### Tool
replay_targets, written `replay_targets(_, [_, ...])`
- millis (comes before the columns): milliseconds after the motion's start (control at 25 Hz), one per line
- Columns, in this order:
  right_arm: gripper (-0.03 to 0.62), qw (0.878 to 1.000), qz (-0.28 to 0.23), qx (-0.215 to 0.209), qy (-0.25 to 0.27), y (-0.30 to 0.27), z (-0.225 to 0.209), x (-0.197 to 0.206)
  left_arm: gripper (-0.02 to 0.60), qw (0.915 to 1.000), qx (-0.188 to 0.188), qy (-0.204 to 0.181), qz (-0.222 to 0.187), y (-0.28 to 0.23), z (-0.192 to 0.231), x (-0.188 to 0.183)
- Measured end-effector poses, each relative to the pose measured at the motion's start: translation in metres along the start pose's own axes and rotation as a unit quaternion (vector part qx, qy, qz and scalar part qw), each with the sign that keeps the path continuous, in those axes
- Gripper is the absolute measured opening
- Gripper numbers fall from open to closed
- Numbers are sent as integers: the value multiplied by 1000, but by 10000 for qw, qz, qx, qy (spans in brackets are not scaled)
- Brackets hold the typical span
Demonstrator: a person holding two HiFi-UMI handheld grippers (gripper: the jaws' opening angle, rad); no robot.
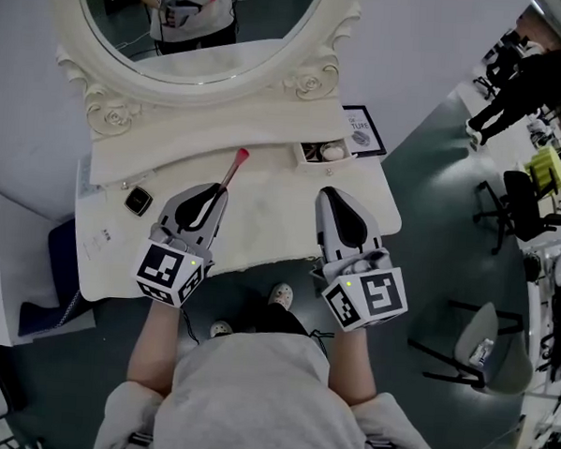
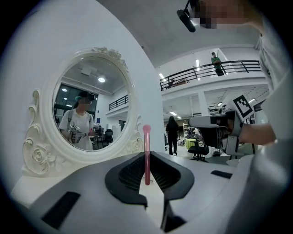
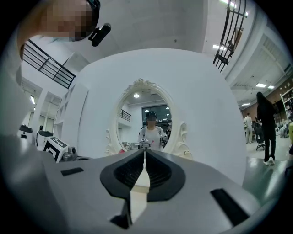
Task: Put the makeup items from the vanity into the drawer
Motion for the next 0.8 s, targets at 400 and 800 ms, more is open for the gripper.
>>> replay_targets(400, [28,9999,35,109,-117,-12,-88,5,51,9995,209,-98,213,-93,-25,4])
replay_targets(800, [28,9995,177,20,-257,-28,-148,15,51,9938,401,-337,980,-168,-37,33])
Point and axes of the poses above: the fingertips, and each gripper's own axes: y backward along the fingers, z to its left, x out of its underside, the point moved 5 cm from there along y, backward along the fingers, and after that the axes turned 10 degrees about x, right-handed, at the moved point
